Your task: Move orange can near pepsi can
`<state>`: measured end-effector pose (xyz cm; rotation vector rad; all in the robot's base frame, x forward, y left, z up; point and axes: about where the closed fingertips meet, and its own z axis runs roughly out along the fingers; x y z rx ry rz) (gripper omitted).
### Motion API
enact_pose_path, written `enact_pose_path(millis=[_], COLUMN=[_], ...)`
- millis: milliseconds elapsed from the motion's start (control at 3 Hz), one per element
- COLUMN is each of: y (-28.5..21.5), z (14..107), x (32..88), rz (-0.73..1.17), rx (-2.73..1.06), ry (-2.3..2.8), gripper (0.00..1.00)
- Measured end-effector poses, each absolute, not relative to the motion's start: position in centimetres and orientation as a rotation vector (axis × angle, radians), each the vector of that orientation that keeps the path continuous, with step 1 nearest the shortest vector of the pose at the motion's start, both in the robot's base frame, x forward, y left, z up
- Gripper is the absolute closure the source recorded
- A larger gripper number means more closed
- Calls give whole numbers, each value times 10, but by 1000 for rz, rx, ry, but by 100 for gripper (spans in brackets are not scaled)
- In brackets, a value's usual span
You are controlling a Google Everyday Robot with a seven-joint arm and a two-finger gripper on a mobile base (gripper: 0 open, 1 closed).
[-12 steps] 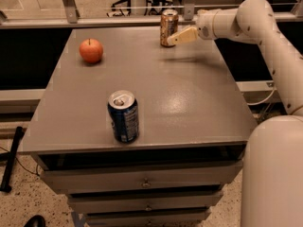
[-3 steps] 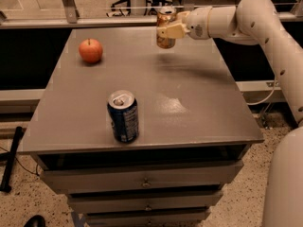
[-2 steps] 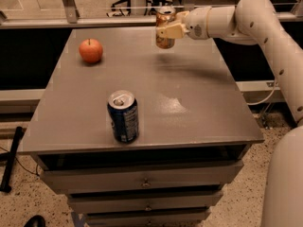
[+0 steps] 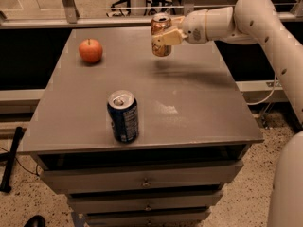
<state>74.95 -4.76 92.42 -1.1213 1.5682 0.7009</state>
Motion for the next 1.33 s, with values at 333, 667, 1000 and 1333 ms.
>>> enact_pose_path(millis=[333,667,1000,1333], y=[-36,-25,-20,-19], z=[933,934,928,924], x=[702,647,602,565], rz=[769,860,955,1037], rx=[-1181,-1202,-1188,-1199], ry=[1545,1524,1505,1482], gripper=[100,100,100,100])
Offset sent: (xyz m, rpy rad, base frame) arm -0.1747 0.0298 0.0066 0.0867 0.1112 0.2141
